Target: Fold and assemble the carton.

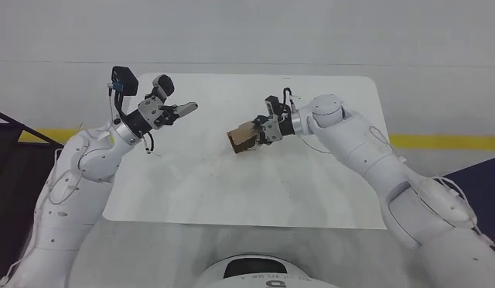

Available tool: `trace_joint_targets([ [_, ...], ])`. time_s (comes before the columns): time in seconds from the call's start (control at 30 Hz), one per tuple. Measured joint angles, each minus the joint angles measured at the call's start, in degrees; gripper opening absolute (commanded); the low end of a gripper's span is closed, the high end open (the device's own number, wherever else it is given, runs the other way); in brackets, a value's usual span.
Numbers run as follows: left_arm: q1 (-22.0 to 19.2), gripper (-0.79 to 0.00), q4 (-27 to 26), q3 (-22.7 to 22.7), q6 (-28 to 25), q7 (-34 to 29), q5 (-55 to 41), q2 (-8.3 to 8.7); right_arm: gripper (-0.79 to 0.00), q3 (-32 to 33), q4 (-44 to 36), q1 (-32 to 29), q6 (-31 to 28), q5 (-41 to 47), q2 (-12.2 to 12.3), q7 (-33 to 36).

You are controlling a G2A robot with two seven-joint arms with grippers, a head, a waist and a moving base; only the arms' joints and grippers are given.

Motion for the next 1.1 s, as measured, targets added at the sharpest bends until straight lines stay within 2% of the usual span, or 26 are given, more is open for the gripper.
trace_joint_targets([
  [0.17,-0.29,0.0,0.4,0.1,0.05,-0.28,0.05,-0.13,0.0,0.85,0.62,1.93,-6.76,-1.75,-0.89,-0.49],
  [0.33,-0.37,0.0,0.95,0.1,-0.41,-1.36,1.5,-0.14,0.0,2.26,-0.5,2.31,-22.46,-5.18,-0.95,2.39],
  [0.47,-0.23,0.0,1.77,-0.58,-1.23,-1.75,3.01,-0.03,0.0,3.63,-1.94,1.68,-36.15,-10.43,-0.11,2.55],
  [0.6,-0.54,0.0,2.87,-0.53,-1.71,-1.85,7.57,0.02,0.0,6.52,-5.34,-0.26,-52.17,-18.51,1.75,-2.81],
  [0.7,-0.87,0.0,3.57,0.41,-0.91,-0.37,13.22,-0.13,0.0,9.26,-8.83,-1.92,-59.44,-27.76,3.55,-9.99],
  [0.77,-1.19,0.0,4.34,1.34,-0.82,0.91,15.21,-0.32,0.0,11.37,-12.35,-3.48,-61.31,-35.59,4.76,-16.13],
  [0.83,-1.93,0.0,5.44,2.48,-0.9,2.08,17.01,-0.54,0.0,14.7,-17.75,-6.43,-60.79,-46.36,6.33,-24.92],
  [0.93,-3.65,0.0,7.2,4.14,-0.92,3.86,21.02,-0.84,0.0,19.53,-27.65,-12.88,-54.66,-61.71,8.43,-36.66],
  [1.0,-5.0,0.0,8.75,5.6,-0.25,5.67,23.66,-1.18,0.0,22.38,-34.08,-17.43,-50.12,-69.29,9.56,-41.64],
  [1.1,-7.3,0.0,11.15,8.13,0.78,7.9,26.91,-1.78,0.0,25.87,-40.7,-22.22,-45.9,-76.06,10.72,-45.04],
])
